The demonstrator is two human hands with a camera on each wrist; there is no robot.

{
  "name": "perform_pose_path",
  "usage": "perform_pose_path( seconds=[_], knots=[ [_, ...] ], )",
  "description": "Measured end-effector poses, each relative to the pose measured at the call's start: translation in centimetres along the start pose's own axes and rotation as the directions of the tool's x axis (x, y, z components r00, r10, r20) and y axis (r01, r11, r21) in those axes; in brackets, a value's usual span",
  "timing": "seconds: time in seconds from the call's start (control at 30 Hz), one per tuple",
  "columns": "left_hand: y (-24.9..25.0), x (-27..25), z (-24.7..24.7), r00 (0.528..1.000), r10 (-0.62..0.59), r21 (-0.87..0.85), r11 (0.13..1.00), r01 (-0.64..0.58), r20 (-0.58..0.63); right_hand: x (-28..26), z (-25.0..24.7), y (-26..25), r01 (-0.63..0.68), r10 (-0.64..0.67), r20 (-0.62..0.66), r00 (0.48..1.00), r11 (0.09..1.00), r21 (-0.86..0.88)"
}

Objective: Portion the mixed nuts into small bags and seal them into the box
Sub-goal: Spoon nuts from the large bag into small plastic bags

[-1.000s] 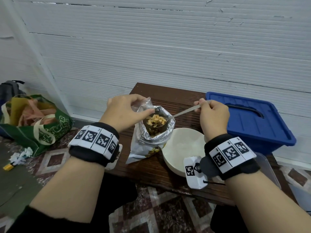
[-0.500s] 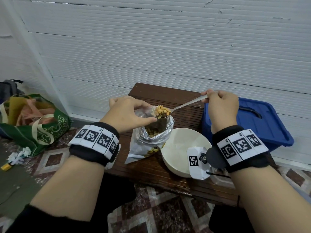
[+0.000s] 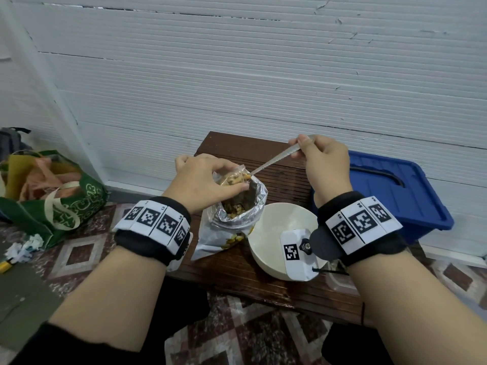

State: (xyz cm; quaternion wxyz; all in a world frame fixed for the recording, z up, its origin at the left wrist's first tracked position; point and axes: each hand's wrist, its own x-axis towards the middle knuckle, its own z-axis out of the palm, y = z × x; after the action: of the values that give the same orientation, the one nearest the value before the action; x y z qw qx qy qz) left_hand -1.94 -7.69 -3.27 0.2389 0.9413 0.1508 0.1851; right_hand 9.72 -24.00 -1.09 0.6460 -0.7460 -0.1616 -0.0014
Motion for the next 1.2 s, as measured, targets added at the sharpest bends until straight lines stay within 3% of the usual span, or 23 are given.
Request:
perform_pose_path(
  seconds=[0.2, 0.8, 1.2],
  knots=[
    [0.1, -0.2, 0.0, 0.999, -0.04, -0.079, 0.996, 0.041, 0.016, -0.5, -0.4, -0.5, 0.08, -0.085, 0.052, 0.995, 0.992, 0.095],
    [-0.4, -0.9, 0.0, 0.998, -0.054, -0.096, 0.994, 0.057, 0.035, -1.6, -0.4, -0.9, 0.126, -0.133, 0.054, 0.99, 0.985, 0.119],
    [-0.6, -0.6, -0.1, 0.996, -0.077, -0.162, 0.983, 0.084, 0.051, -2.3, -0.4, -1.6, 0.219, -0.231, 0.064, 0.971, 0.962, 0.162]
  ],
)
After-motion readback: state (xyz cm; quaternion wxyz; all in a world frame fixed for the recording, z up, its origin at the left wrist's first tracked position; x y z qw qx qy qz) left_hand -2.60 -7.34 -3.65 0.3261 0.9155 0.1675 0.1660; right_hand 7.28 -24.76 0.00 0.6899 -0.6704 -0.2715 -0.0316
